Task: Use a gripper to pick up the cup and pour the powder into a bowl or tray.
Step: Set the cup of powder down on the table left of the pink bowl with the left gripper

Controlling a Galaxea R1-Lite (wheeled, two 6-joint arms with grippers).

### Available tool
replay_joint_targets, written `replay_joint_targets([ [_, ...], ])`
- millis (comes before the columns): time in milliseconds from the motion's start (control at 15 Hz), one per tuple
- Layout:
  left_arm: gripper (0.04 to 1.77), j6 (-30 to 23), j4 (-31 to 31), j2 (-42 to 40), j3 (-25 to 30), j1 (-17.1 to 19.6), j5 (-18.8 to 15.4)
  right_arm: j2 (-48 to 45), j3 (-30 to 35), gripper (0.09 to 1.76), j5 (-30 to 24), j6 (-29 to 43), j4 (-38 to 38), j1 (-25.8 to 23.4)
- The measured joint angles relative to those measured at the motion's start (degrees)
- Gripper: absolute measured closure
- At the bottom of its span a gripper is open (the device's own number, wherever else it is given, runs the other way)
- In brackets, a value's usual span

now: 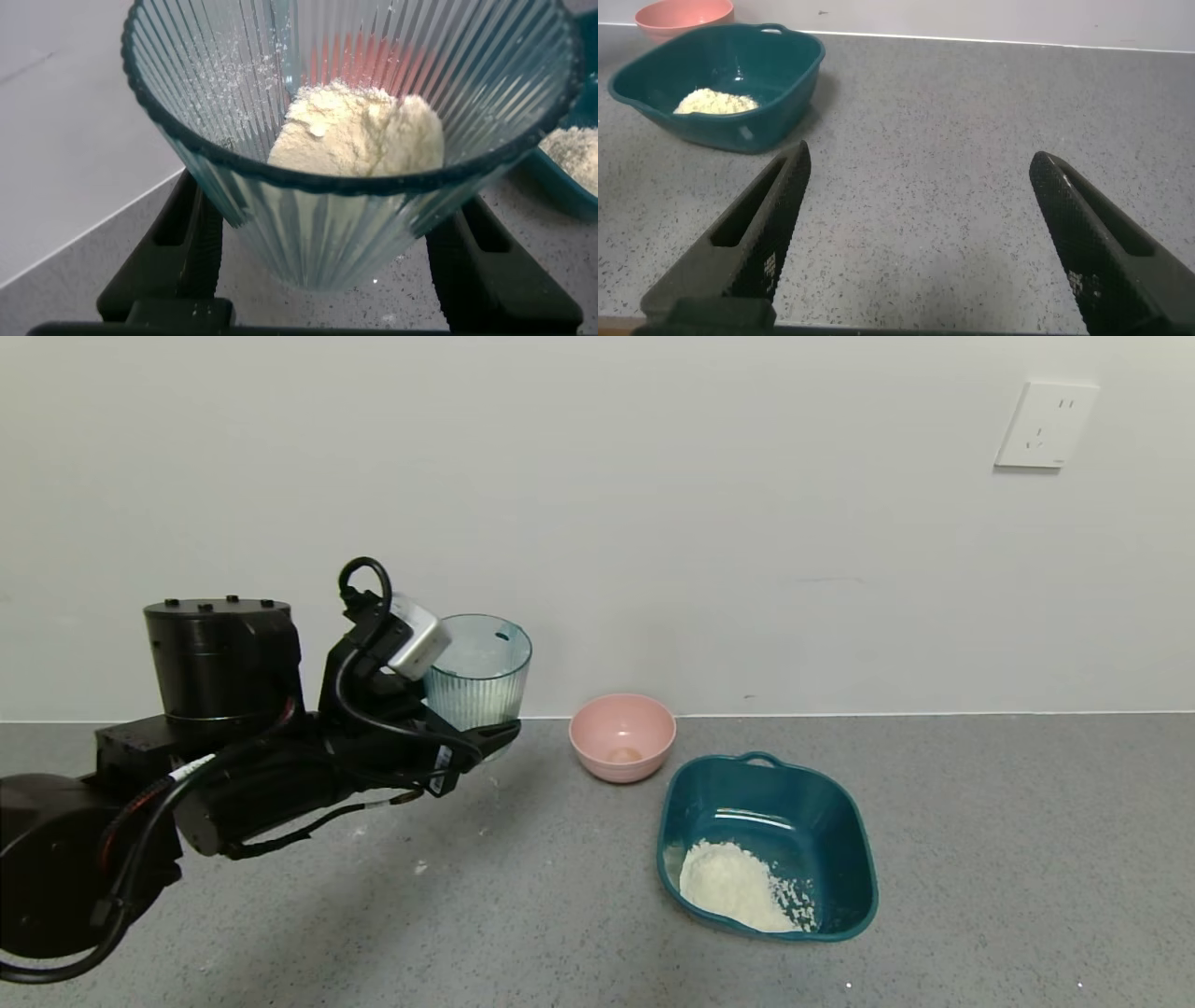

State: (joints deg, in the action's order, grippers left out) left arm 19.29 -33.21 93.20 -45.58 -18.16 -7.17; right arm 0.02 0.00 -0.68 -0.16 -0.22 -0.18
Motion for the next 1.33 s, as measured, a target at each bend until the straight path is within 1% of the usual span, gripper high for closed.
replay_joint_targets([
  [133,0.56,-5.1,-0.5,0.1,0.1,5.1,-5.5,0.0,0.0,0.14,0.0,0.0,0.0,0.0],
  [200,0.56,-7.2,-1.6,0.6,0.2,7.1,-7.2,0.0,0.0,0.14,0.0,0.0,0.0,0.0],
  [267,0.56,-8.2,-3.2,1.5,0.4,8.7,-7.9,0.0,0.0,0.14,0.0,0.0,0.0,0.0],
  [400,0.56,-10.0,-8.5,4.0,1.0,10.9,-8.3,0.0,0.0,0.14,0.0,0.0,0.0,0.0],
  [600,0.56,-13.3,-16.5,8.6,2.7,12.1,-8.4,0.0,0.0,0.14,0.0,0.0,0.0,0.0],
  [933,0.56,-13.9,-27.6,17.5,5.5,12.9,-8.6,0.0,0.0,0.14,0.0,0.0,0.0,0.0],
  [1200,0.56,-14.5,-33.1,24.7,6.3,13.1,-8.7,0.0,0.0,0.14,0.0,0.0,0.0,0.0],
  [1333,0.56,-14.6,-34.8,27.6,6.3,13.1,-8.8,0.0,0.0,0.14,0.0,0.0,0.0,0.0],
])
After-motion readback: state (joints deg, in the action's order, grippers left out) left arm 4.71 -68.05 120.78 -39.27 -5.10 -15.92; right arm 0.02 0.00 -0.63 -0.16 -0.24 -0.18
